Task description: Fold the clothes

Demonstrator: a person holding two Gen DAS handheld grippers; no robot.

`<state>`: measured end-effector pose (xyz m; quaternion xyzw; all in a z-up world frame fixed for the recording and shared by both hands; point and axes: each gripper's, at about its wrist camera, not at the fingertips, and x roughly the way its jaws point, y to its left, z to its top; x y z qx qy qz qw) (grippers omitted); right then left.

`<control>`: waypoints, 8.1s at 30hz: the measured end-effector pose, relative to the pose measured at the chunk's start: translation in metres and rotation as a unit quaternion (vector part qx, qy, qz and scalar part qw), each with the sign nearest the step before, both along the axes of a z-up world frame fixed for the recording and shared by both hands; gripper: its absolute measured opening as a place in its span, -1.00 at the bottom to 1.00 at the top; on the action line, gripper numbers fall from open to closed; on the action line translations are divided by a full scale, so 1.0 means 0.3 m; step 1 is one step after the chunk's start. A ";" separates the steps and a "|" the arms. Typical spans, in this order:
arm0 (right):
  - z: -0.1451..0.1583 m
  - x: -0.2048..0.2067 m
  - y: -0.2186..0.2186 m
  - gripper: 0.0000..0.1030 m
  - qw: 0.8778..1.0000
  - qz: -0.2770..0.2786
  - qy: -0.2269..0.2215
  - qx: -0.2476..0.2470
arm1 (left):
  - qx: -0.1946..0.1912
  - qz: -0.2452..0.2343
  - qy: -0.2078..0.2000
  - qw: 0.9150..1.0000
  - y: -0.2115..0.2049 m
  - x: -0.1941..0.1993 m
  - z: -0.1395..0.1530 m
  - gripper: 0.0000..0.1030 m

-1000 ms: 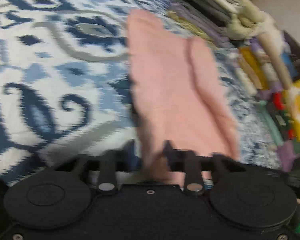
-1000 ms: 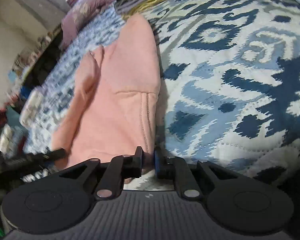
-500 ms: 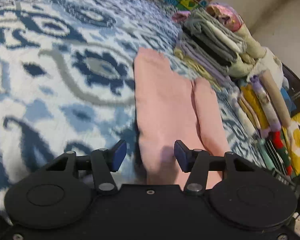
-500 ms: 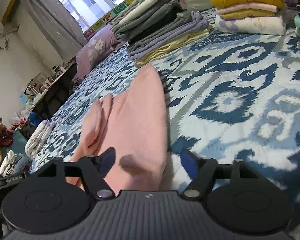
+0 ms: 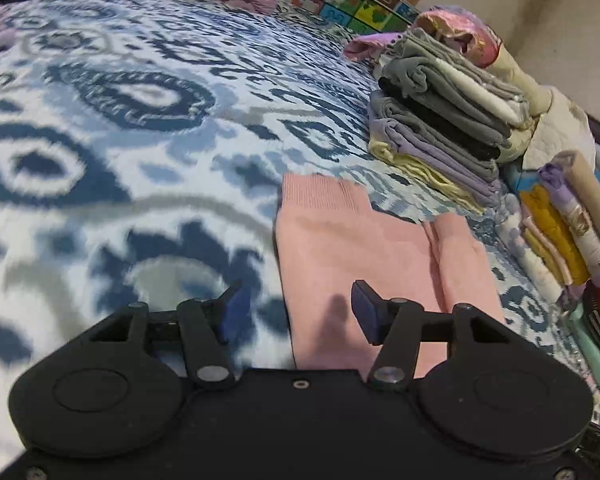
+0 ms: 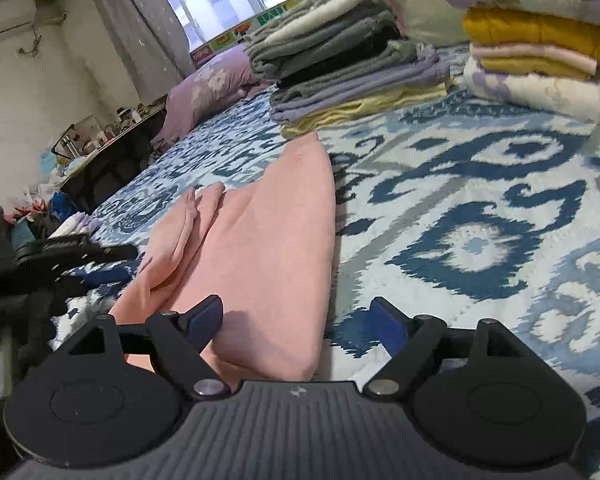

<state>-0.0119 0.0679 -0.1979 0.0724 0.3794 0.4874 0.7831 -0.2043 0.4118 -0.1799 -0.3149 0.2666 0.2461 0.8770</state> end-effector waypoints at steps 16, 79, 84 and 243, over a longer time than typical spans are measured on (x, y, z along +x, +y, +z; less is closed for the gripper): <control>-0.031 -0.052 0.073 1.00 0.996 0.039 -0.072 -0.044 | 0.005 -0.029 -0.005 1.000 0.126 0.136 -0.019 -0.36; -0.057 -0.079 0.062 1.00 0.995 0.019 -0.094 -0.009 | 0.091 0.272 0.073 0.955 0.173 -0.601 0.044 -0.44; -0.057 -0.078 0.061 1.00 0.995 0.019 -0.094 -0.009 | 0.121 0.252 0.049 0.959 0.142 -0.580 0.078 -0.44; -0.095 0.483 -0.609 0.16 0.954 -0.256 0.118 0.102 | 0.566 -0.396 0.118 0.713 -1.273 0.188 -0.129 -0.52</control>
